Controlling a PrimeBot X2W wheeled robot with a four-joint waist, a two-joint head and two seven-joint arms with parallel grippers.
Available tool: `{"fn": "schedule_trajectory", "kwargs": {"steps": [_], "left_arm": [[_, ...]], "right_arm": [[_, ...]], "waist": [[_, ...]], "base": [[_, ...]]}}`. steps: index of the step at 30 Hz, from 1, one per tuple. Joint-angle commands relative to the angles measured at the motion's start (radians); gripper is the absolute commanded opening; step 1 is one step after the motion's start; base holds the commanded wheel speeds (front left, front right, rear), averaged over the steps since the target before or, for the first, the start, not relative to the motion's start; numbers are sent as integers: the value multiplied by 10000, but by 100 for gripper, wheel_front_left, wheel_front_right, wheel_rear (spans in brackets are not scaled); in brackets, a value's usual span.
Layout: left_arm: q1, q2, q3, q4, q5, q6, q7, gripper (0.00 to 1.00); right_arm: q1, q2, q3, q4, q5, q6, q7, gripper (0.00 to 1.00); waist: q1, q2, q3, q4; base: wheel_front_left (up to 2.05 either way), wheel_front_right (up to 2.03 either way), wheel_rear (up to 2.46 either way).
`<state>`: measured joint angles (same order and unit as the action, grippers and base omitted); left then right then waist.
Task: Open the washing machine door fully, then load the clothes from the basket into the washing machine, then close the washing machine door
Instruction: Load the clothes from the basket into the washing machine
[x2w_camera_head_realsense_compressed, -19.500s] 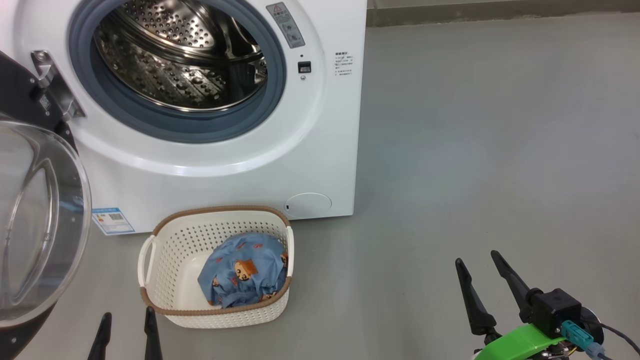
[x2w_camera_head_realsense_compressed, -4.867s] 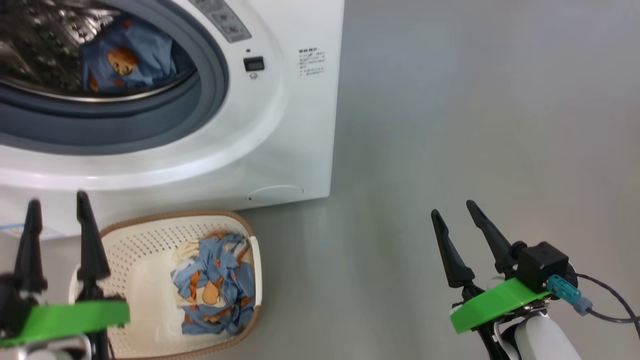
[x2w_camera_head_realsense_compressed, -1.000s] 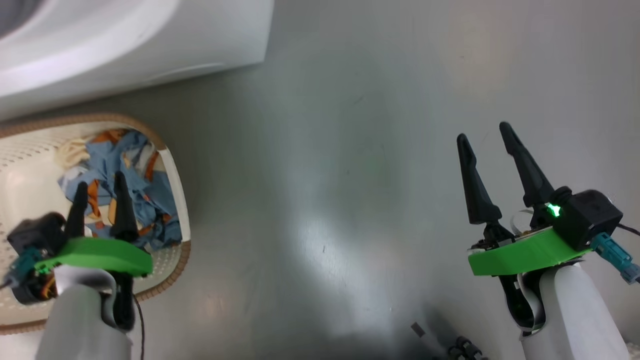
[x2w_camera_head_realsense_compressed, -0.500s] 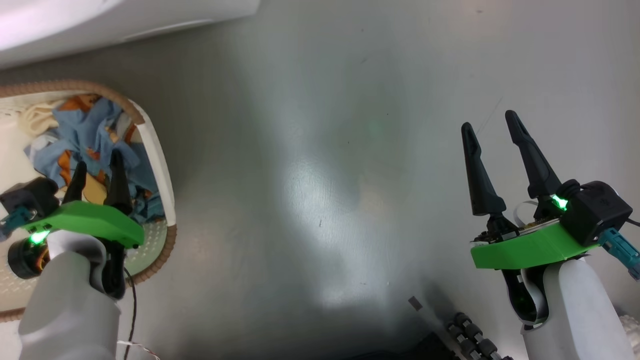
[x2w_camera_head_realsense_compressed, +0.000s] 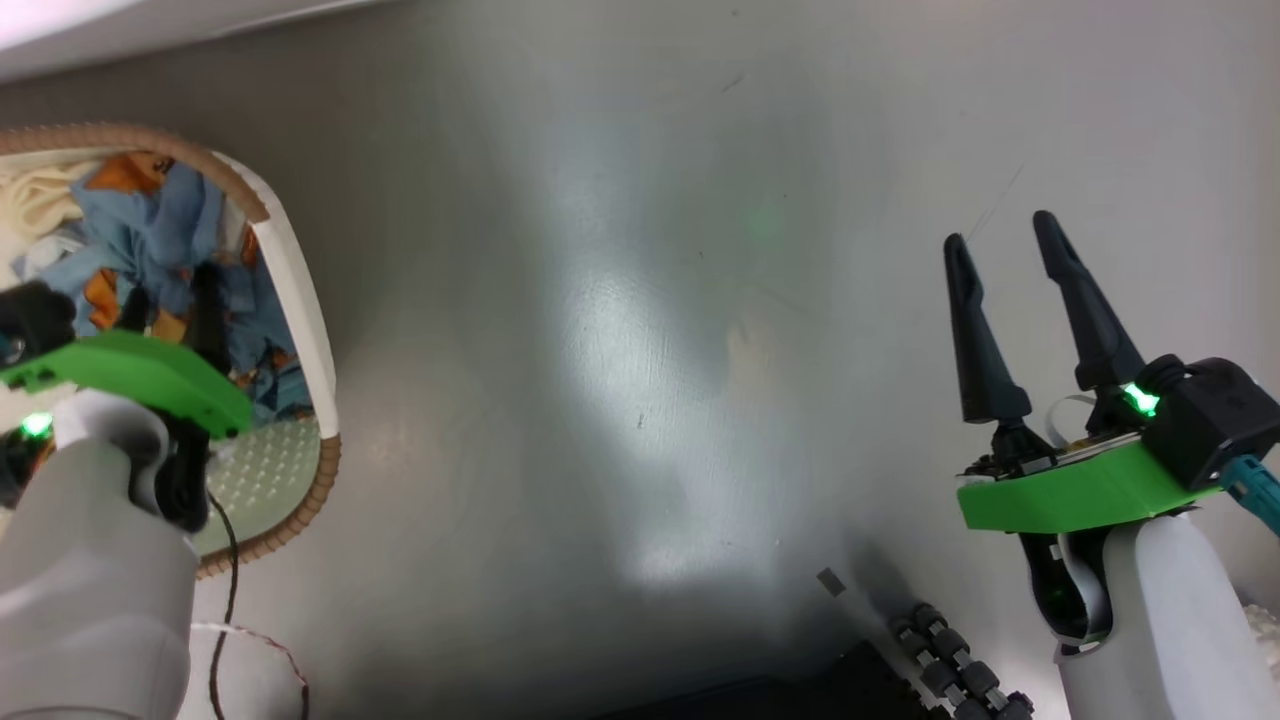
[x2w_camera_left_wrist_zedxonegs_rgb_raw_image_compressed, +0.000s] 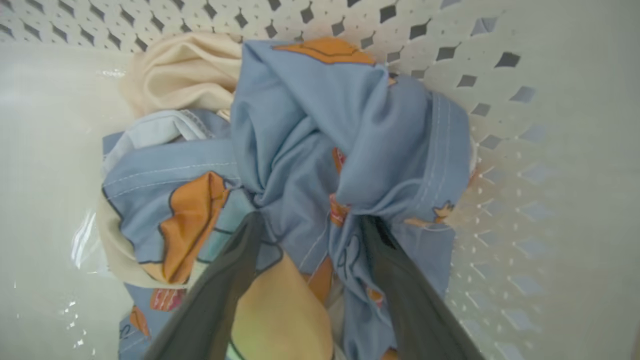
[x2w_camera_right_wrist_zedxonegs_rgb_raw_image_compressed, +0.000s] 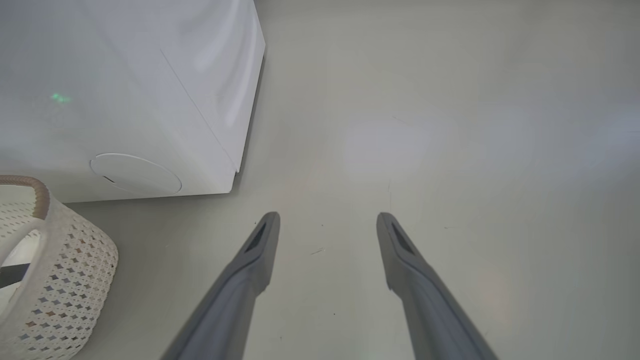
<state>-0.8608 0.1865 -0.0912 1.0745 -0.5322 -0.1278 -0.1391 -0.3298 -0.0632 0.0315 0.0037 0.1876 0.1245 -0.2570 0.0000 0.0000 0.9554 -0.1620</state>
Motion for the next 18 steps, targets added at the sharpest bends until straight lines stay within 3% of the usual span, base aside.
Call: {"fn": "schedule_trajectory", "kwargs": {"steps": [1, 9, 18], "left_arm": [[84, 316, -2, 17, -268, -27, 353, 100], [-542, 633, -560, 344, -700, -28, 1102, 100], [-1199, 585, -889, 880, -1050, -28, 2061, 100]], "right_arm": [[409, -32, 113, -253, 59, 62, -48, 100], [581, -129, 18, -449, 6, 62, -48, 100], [842, -214, -63, -621, 3, 62, -48, 100]], "waist": [[0, 0, 195, 71], [0, 0, 423, 209], [0, 0, 574, 331]], "base": [[0, 0, 0], [0, 0, 0], [0, 0, 0]]}}
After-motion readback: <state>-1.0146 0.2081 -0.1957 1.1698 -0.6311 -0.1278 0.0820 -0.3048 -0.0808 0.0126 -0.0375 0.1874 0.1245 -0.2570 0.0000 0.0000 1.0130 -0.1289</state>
